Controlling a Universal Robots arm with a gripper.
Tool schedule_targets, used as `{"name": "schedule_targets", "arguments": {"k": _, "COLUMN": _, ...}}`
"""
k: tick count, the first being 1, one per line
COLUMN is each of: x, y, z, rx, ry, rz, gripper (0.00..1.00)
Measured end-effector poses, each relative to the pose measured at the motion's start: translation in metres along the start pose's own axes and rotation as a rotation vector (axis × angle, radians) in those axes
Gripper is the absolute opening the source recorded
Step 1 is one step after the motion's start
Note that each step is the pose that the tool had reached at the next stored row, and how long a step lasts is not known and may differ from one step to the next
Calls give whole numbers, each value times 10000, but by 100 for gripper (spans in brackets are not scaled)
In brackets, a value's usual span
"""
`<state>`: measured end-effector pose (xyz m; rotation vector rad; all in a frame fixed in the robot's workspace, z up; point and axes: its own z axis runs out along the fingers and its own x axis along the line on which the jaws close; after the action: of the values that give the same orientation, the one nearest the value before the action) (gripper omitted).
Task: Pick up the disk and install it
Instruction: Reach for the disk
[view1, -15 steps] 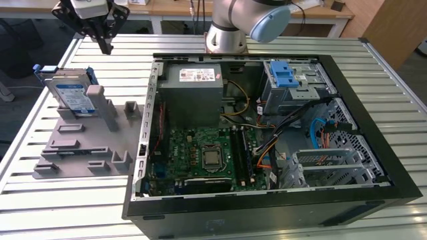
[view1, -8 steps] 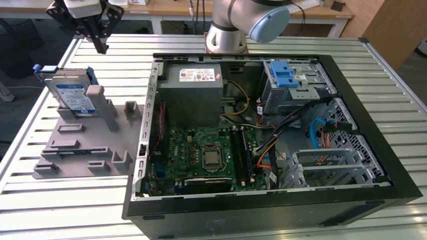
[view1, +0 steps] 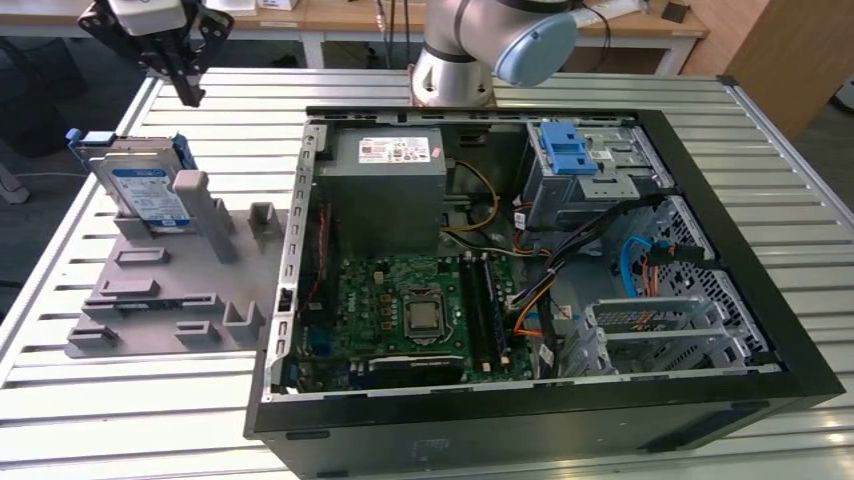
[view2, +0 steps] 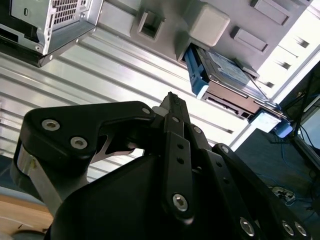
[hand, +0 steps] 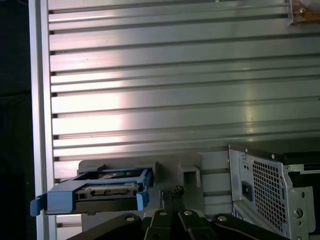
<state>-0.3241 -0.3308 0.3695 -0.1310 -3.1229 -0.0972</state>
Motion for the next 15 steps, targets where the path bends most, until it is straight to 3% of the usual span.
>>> {"name": "schedule_targets", "arguments": {"k": 15, "x": 317, "y": 0, "z": 37, "rx": 1, "ry": 9, "rz": 0, "gripper": 11}}
